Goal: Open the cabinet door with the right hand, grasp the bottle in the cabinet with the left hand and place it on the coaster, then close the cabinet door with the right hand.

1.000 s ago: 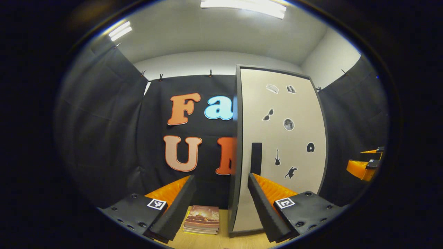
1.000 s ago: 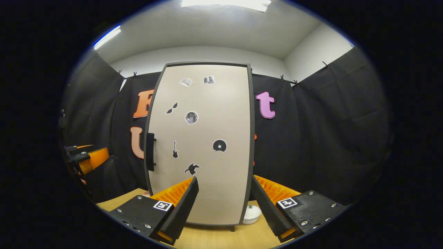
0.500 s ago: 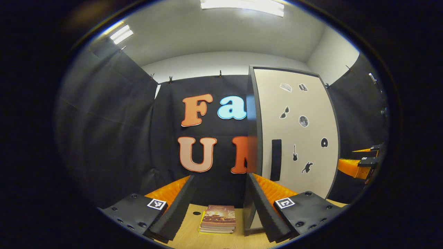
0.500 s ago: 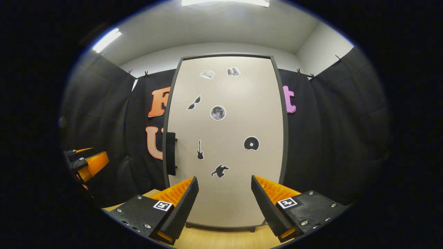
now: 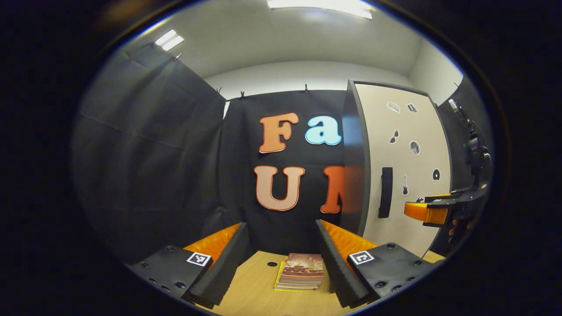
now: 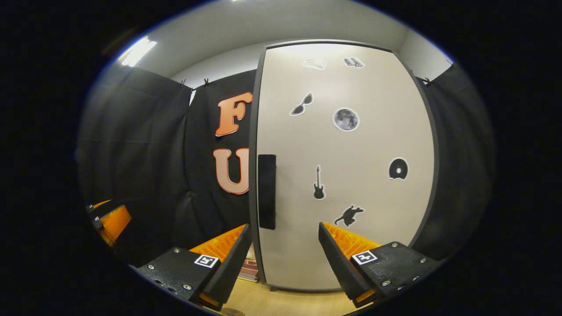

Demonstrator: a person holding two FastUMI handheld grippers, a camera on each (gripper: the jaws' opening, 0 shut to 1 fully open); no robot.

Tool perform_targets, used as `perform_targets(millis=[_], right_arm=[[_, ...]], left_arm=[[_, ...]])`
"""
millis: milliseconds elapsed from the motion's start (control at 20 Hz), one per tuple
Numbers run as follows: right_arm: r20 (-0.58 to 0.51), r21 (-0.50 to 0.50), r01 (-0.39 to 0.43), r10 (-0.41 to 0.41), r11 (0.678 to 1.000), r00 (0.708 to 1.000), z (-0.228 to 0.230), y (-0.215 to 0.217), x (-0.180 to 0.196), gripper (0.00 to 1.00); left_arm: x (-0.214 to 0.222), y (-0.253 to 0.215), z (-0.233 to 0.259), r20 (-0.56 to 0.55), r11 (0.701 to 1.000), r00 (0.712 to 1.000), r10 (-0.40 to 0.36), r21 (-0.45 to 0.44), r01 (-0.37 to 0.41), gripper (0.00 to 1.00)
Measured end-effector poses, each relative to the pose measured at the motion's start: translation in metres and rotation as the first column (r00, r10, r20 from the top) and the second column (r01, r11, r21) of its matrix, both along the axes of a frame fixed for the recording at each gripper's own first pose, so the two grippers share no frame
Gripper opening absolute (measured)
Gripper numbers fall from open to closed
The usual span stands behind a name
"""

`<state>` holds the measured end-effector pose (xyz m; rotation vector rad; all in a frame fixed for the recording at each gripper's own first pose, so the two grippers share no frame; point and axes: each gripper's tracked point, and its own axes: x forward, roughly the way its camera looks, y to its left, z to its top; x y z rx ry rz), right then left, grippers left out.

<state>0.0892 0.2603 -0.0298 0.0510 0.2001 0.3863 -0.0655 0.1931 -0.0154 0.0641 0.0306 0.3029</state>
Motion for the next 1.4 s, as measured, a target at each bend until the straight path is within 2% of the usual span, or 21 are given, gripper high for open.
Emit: perform_targets(millis=[250, 450, 500, 550, 600, 700, 850, 900, 1000, 1200, 1400], right_arm=[[-0.045, -0.016, 0.033, -0.034, 0.999, 0.998, -0.009, 0.024, 0.042, 0.91], [-0.094, -0.047, 0.077, -0.081, 0.996, 0.992, -0.025, 0.033, 0.069, 0.8], [-0.129, -0.051, 0.084, -0.09, 0.995, 0.987, -0.033, 0.034, 0.071, 0.74], [-0.158, -0.044, 0.088, -0.094, 0.995, 0.983, -0.039, 0.037, 0.072, 0.7], [-0.177, -0.032, 0.092, -0.096, 0.995, 0.98, -0.041, 0.039, 0.074, 0.6], [-0.185, -0.014, 0.113, -0.114, 0.993, 0.976, -0.039, 0.039, 0.079, 0.51], [-0.193, 0.01, 0.121, -0.116, 0.993, 0.974, -0.033, 0.045, 0.083, 0.49], [-0.196, -0.012, 0.124, -0.124, 0.992, 0.973, -0.034, 0.045, 0.081, 0.47], [-0.187, -0.035, 0.131, -0.135, 0.991, 0.973, -0.034, 0.043, 0.082, 0.35], [-0.195, -0.016, 0.137, -0.138, 0.99, 0.971, -0.035, 0.043, 0.079, 0.24], [-0.186, -0.001, 0.106, -0.104, 0.994, 0.977, -0.03, 0.043, 0.069, 0.21]], left_arm=[[-0.021, 0.036, -0.004, -0.014, 0.997, 0.997, 0.071, 0.006, -0.071, 0.98], [-0.033, 0.057, -0.012, -0.041, 0.994, 0.993, 0.109, 0.002, -0.109, 0.98], [-0.034, 0.061, -0.016, -0.055, 0.993, 0.992, 0.116, 0.006, -0.115, 0.98], [-0.034, 0.061, -0.017, -0.063, 0.994, 0.992, 0.113, 0.013, -0.112, 0.98], [-0.033, 0.061, -0.016, -0.062, 0.994, 0.992, 0.106, 0.022, -0.104, 0.98], [-0.031, 0.059, -0.014, -0.058, 0.995, 0.994, 0.093, 0.035, -0.091, 0.96], [-0.026, 0.058, -0.016, -0.063, 0.997, 0.995, 0.079, 0.027, -0.077, 0.98], [-0.026, 0.058, -0.019, -0.07, 0.997, 0.995, 0.074, 0.021, -0.072, 0.98], [-0.026, 0.054, -0.02, -0.083, 0.998, 0.995, 0.061, 0.017, -0.06, 0.98], [-0.022, 0.048, -0.011, -0.067, 0.998, 0.997, 0.04, 0.042, -0.037, 0.98], [-0.011, 0.031, -0.023, -0.084, 1.0, 0.996, -0.003, 0.012, 0.004, 0.98]])
